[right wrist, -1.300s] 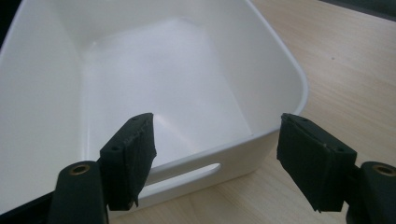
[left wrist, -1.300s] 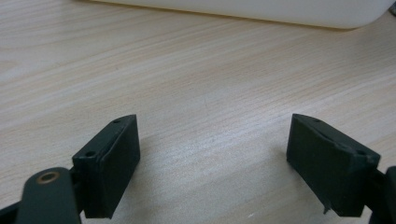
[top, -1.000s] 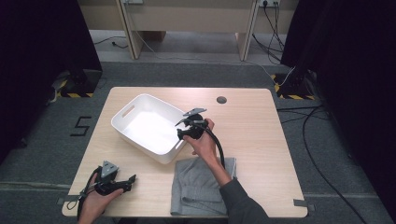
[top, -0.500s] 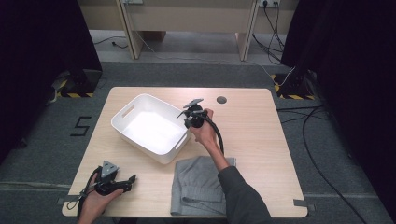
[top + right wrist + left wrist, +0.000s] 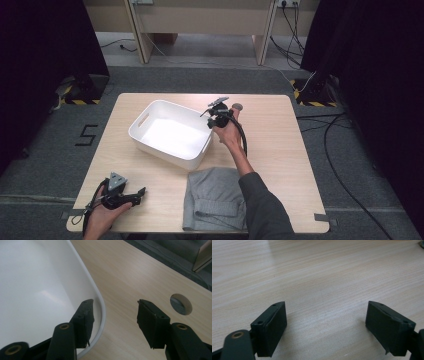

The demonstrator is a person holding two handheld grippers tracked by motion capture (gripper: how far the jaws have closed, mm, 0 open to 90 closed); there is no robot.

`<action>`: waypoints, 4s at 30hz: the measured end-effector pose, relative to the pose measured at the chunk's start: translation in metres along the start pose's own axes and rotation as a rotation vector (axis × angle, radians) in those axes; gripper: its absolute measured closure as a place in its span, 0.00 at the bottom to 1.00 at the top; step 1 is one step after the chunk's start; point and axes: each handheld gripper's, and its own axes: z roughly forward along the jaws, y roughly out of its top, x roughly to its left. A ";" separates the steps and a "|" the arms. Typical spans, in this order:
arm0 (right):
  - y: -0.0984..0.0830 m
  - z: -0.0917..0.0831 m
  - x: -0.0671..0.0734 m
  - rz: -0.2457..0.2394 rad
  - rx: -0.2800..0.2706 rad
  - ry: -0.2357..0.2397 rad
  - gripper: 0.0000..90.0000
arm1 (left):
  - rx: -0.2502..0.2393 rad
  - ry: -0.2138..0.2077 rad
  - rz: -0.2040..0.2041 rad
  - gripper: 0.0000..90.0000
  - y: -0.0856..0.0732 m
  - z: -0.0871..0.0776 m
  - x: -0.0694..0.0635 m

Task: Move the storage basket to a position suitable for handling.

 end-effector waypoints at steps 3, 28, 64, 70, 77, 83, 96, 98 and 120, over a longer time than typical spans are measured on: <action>-0.003 -0.009 0.004 0.082 -0.011 0.037 0.42 | 0.000 0.000 0.000 0.18 0.000 0.000 0.000; -0.028 -0.002 0.005 0.081 -0.010 0.073 0.61 | 0.000 -0.001 0.000 0.18 0.000 0.000 0.000; -0.082 -0.049 -0.006 0.161 0.023 0.135 0.49 | -0.001 -0.002 0.000 0.18 0.000 0.000 0.000; -0.076 -0.041 -0.021 0.135 0.032 0.111 0.66 | 0.000 -0.002 0.001 0.18 0.000 0.000 0.000; -0.075 -0.030 -0.043 0.246 -0.039 0.159 0.71 | 0.000 -0.002 0.000 0.18 0.000 0.000 0.000; -0.077 -0.036 -0.046 0.171 -0.033 0.070 0.72 | 0.000 -0.002 0.000 0.18 0.000 0.000 0.000; -0.101 -0.052 -0.077 0.216 -0.061 0.038 0.71 | 0.000 -0.002 0.000 0.18 0.000 0.000 0.000; -0.105 -0.055 -0.083 0.212 -0.060 0.031 0.71 | 0.000 -0.002 0.000 0.18 0.000 0.000 0.000; -0.116 -0.069 -0.099 0.189 -0.095 0.027 0.48 | 0.000 -0.002 -0.001 0.18 0.000 0.000 0.000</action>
